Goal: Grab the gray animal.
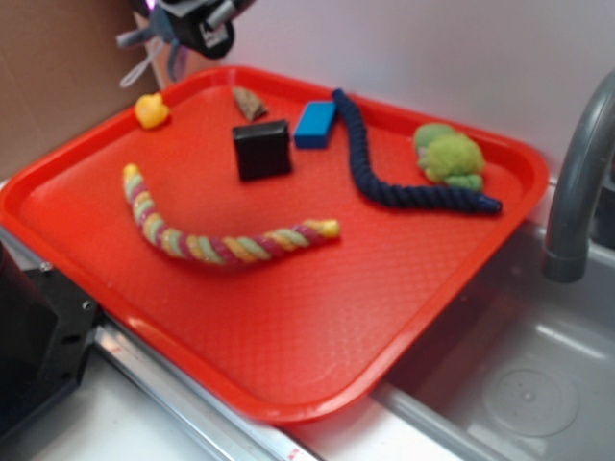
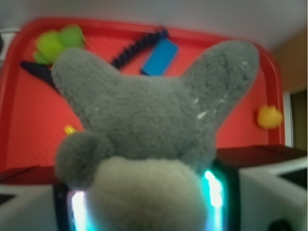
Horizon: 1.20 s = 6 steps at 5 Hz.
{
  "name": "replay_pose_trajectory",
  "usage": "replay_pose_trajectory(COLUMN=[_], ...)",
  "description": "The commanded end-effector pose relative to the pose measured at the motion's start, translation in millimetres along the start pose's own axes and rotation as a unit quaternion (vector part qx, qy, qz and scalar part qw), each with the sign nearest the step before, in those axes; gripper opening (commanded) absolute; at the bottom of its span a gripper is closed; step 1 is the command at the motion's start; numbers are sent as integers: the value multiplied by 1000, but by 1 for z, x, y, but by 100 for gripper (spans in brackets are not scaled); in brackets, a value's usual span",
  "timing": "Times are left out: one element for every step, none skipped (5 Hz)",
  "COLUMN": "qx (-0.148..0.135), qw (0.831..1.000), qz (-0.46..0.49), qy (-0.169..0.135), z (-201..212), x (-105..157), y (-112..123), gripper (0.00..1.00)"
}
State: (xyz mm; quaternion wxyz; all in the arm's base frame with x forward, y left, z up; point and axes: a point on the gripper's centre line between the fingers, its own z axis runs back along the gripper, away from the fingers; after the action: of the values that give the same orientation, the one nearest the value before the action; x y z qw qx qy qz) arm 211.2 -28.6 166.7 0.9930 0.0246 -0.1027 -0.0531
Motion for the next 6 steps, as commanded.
replay_pose_trajectory(qx=[-29, 8, 15, 26, 20, 19], qw=[996, 988, 981, 980, 980, 979], qz=[78, 144, 177, 183, 191, 193], qy=[24, 58, 82, 68, 59, 57], z=[2, 2, 8, 10, 15, 16], x=[-14, -12, -5, 2, 4, 6], y=[27, 37, 38, 43, 47, 47], gripper=[0, 0, 0, 0, 0, 0])
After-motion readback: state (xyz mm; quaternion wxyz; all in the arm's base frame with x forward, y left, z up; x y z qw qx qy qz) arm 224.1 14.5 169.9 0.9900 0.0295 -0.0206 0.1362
